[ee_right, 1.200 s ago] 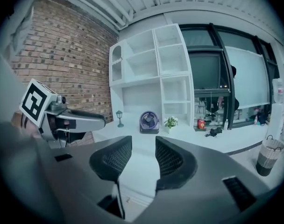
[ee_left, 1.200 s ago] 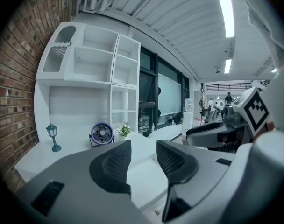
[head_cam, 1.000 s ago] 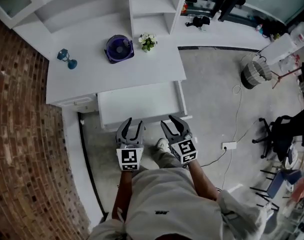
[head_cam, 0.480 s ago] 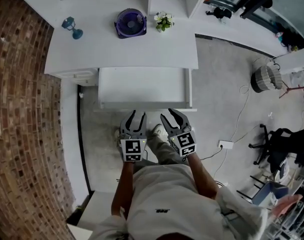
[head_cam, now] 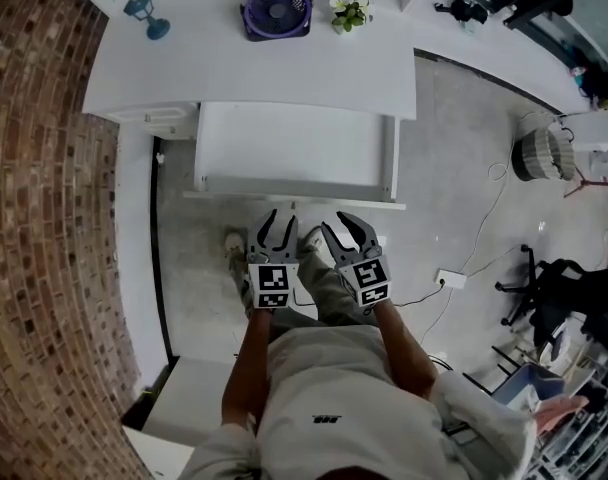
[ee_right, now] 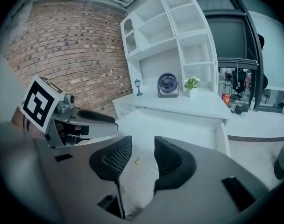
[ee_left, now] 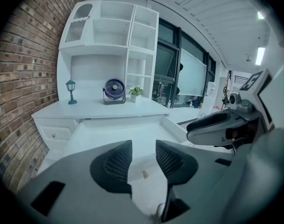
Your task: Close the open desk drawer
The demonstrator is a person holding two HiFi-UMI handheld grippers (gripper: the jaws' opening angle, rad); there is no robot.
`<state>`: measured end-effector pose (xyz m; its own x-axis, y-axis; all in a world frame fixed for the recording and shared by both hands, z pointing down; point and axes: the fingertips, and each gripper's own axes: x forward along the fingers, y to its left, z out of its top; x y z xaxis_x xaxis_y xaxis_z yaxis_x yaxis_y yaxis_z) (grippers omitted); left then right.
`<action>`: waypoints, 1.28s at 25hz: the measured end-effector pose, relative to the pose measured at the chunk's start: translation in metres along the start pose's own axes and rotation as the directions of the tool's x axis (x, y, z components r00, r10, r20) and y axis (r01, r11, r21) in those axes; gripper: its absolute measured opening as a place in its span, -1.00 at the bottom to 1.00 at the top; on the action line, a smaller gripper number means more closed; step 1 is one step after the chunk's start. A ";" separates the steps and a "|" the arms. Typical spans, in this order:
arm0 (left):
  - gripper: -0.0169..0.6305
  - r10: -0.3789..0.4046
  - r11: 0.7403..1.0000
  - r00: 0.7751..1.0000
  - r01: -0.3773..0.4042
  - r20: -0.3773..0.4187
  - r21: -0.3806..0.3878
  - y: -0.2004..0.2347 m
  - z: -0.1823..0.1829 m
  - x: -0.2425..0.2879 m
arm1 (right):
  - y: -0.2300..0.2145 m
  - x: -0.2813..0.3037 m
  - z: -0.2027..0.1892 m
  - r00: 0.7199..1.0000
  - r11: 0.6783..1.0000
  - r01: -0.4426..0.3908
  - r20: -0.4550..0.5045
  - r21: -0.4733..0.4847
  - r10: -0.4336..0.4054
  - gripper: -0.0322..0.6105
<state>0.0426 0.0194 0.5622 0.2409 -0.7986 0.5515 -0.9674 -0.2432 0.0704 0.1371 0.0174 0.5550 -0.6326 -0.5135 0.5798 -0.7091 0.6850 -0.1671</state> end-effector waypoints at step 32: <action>-0.52 0.002 0.995 0.975 -0.024 -0.223 -0.097 -0.012 -0.139 0.107 | -0.019 0.053 -0.107 0.990 0.998 -0.020 -0.140 0.061 0.028 -0.45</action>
<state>0.0692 0.0133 0.7358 0.2155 -0.6562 0.7232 -0.9760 -0.1693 0.1373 0.1504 0.0331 0.6743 -0.6027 -0.4168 0.6804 -0.7142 0.6621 -0.2271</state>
